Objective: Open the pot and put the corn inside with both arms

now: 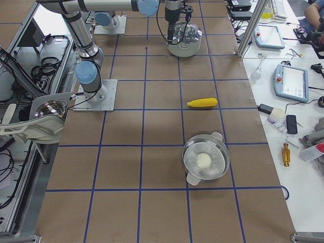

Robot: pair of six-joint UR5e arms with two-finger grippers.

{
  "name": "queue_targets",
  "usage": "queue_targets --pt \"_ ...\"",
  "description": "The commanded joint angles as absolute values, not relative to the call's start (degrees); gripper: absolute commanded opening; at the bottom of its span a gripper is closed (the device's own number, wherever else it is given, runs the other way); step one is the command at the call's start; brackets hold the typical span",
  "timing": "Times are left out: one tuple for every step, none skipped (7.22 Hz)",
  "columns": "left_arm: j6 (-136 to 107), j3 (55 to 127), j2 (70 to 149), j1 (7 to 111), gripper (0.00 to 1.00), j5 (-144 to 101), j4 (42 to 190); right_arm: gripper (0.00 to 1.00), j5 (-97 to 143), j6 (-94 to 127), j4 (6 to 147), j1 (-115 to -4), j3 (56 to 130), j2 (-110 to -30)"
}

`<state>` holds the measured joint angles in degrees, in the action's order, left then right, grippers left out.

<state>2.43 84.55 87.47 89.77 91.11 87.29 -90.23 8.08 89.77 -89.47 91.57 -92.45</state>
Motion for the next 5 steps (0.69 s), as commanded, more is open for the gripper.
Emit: queue_targets --pt "2.20 84.90 87.45 89.82 1.00 90.71 86.92 1.00 -90.26 7.82 89.74 -89.47 91.58 -92.46" --pt "1.94 84.90 87.54 89.82 1.00 90.53 86.92 1.00 -90.26 7.74 89.74 -89.47 91.58 -92.46" --pt "1.93 85.25 87.45 89.82 1.00 90.44 87.10 1.00 -90.26 7.73 89.74 -89.47 91.58 -92.46" --pt "1.85 85.34 87.45 89.82 1.00 90.44 87.10 1.00 -90.26 7.73 89.74 -89.47 91.58 -92.46" --pt "1.85 85.34 87.45 89.82 1.00 90.44 87.10 1.00 -90.35 7.65 89.74 -89.47 91.58 -92.46"
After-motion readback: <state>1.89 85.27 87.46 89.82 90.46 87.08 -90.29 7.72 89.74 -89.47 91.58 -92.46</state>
